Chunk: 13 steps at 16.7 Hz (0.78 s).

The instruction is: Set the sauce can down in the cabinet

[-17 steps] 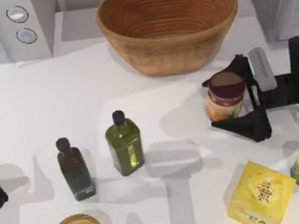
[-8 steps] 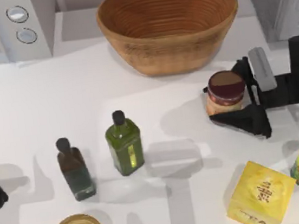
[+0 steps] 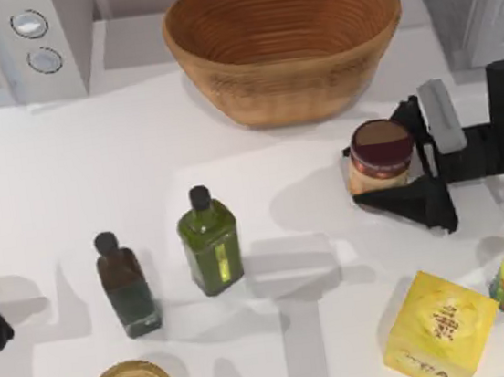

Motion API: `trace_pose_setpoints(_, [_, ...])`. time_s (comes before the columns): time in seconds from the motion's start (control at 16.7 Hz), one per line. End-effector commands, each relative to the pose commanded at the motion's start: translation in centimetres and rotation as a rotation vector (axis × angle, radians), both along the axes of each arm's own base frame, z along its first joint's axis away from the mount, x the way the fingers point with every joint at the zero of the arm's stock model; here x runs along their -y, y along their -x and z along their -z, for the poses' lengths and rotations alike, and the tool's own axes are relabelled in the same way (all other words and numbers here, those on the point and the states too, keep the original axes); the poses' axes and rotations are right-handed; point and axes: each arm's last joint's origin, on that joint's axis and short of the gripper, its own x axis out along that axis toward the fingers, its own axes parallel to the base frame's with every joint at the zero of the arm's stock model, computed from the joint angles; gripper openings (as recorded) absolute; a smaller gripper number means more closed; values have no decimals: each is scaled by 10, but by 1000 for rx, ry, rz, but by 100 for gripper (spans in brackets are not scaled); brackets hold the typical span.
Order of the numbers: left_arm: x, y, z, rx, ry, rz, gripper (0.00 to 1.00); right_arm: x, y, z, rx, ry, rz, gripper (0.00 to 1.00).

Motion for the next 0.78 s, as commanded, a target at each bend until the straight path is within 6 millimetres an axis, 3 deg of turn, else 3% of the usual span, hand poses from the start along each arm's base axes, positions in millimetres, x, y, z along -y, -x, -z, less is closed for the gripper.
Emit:
trace_pose_setpoints(0.48, [0,0,0,0,0,0,100,1,0,0,-2,0,3,0])
trace_pose_setpoints(0.6, [0,0,0,0,0,0,100,0,-3,-10,1,-1,0,0])
trace_pose_setpoints(0.78, [0,0,0,0,0,0,100,2,-8,-42,1,-1,4,0])
